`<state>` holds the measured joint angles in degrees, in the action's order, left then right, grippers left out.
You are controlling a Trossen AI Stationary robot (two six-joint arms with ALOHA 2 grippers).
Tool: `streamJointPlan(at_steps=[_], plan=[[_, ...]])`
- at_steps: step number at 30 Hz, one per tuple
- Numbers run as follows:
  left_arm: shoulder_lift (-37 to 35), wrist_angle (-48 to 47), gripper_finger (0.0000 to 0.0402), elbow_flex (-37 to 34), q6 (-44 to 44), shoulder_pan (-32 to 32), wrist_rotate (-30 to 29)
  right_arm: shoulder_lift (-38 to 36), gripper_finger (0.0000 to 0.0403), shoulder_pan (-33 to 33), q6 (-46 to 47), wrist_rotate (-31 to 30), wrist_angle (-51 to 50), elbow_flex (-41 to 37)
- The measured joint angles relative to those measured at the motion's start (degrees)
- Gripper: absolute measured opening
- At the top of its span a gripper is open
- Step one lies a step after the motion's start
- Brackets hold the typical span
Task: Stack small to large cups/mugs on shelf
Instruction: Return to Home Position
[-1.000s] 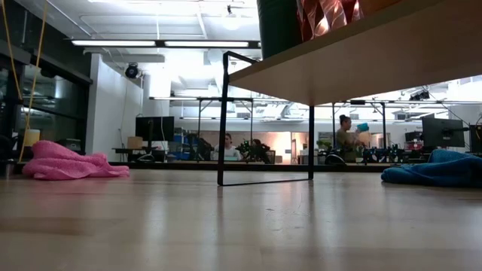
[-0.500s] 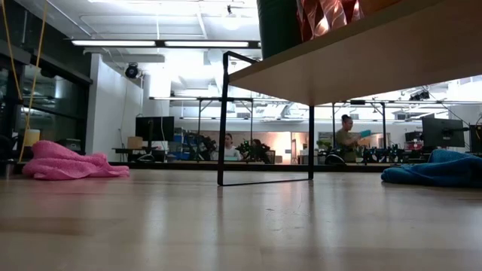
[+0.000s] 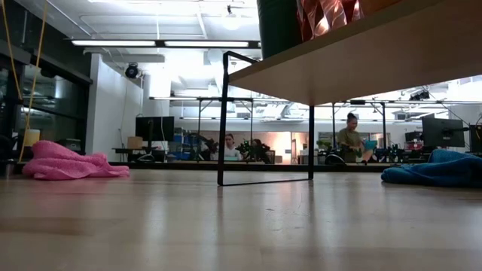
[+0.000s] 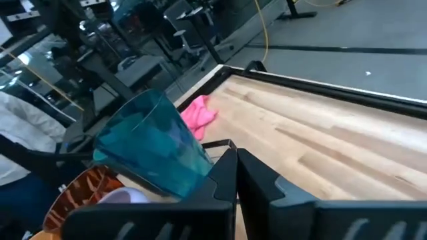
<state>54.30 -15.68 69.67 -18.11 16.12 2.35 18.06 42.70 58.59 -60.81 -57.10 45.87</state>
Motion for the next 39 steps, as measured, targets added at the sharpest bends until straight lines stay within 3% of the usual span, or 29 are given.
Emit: streamJointPlan(at_steps=[6,14,18,21,25,32,39], plan=[[0.00,0.02,0.0000,0.00,-0.57,0.00,0.00,1.25,0.0000,0.00,-4.70,6.14,7.40,0.00],[0.04,0.04,0.0000,0.00,-1.85,0.00,0.00,2.02,0.0000,-1.34,-28.20,11.95,30.51,0.26],[0.04,0.04,0.0000,0.00,-2.60,0.00,0.00,2.84,0.0000,-4.98,-26.49,16.67,31.47,-0.84],[0.04,0.04,0.0000,0.00,-3.25,0.00,0.00,5.99,0.0000,-9.12,-24.32,23.68,36.42,-3.91],[0.04,0.07,0.0000,0.00,-3.27,0.00,0.00,10.39,0.0000,-17.36,-28.62,34.26,42.51,-4.27],[0.04,0.07,0.0000,0.00,-3.25,0.00,0.91,12.08,0.0000,-39.29,-37.68,55.05,41.75,2.34],[0.04,0.07,0.0000,0.00,-2.90,-0.02,2.38,16.84,0.0000,-60.96,-37.79,77.99,41.58,3.08]])
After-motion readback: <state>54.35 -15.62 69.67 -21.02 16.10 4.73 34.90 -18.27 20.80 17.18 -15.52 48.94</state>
